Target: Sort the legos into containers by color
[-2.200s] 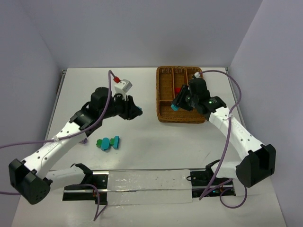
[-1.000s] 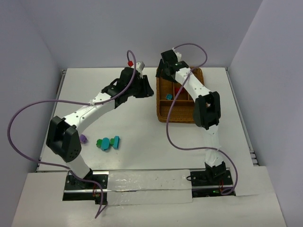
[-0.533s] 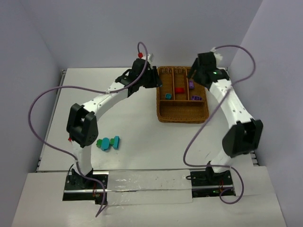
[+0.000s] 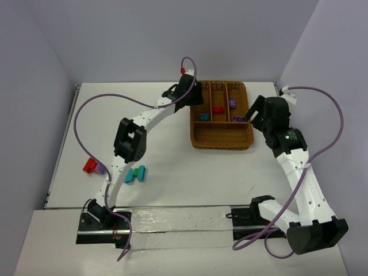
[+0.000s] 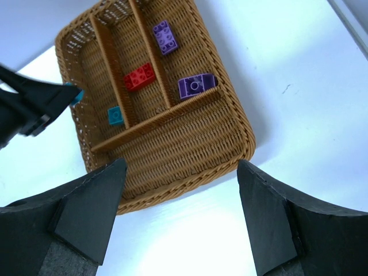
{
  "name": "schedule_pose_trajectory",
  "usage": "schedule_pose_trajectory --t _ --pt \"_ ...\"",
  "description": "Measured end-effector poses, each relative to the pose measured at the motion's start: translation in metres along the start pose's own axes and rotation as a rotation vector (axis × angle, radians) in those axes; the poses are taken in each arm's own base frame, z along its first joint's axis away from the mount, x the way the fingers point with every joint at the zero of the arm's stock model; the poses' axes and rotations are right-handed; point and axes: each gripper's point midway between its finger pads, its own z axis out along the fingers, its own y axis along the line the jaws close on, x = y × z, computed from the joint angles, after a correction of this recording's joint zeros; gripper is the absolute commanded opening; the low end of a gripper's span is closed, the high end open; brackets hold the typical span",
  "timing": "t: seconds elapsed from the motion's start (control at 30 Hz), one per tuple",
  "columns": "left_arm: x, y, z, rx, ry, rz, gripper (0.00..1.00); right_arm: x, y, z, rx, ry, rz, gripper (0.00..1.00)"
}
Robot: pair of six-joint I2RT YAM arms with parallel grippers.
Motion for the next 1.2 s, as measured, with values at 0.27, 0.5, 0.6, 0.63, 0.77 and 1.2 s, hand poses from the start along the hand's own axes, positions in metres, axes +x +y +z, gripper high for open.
schedule_pose_trajectory --t 0.27,0.5,0.6,0.63,0.77,1.2 --pt "-0.007 -0.011 0.002 0.048 -0.023 0.009 0.80 0.008 0.000 0.001 -0.010 0.022 -0.005 0.85" --pt "-0.012 -0.003 -0.059 0.002 -0.015 0.025 0.78 0.018 0.001 0.004 -0.025 0.051 -0.019 0.85" --pt "-0.031 0.006 -0.126 -0.045 -0.059 0.020 0.79 0.025 0.006 0.002 -0.056 0.069 -0.036 0.85" --pt "-0.047 0.006 -0.148 -0.047 -0.114 0.009 0.79 0.028 0.013 0.001 -0.077 0.071 -0.048 0.85" --pt "-0.073 0.054 -0.256 -0.134 -0.238 -0.084 0.79 0.065 0.067 -0.014 -0.242 0.135 -0.152 0.85" --pt "0.014 0.246 -0.432 -0.698 -0.322 -0.434 0.77 0.310 0.235 -0.092 -0.684 0.493 -0.689 0.86"
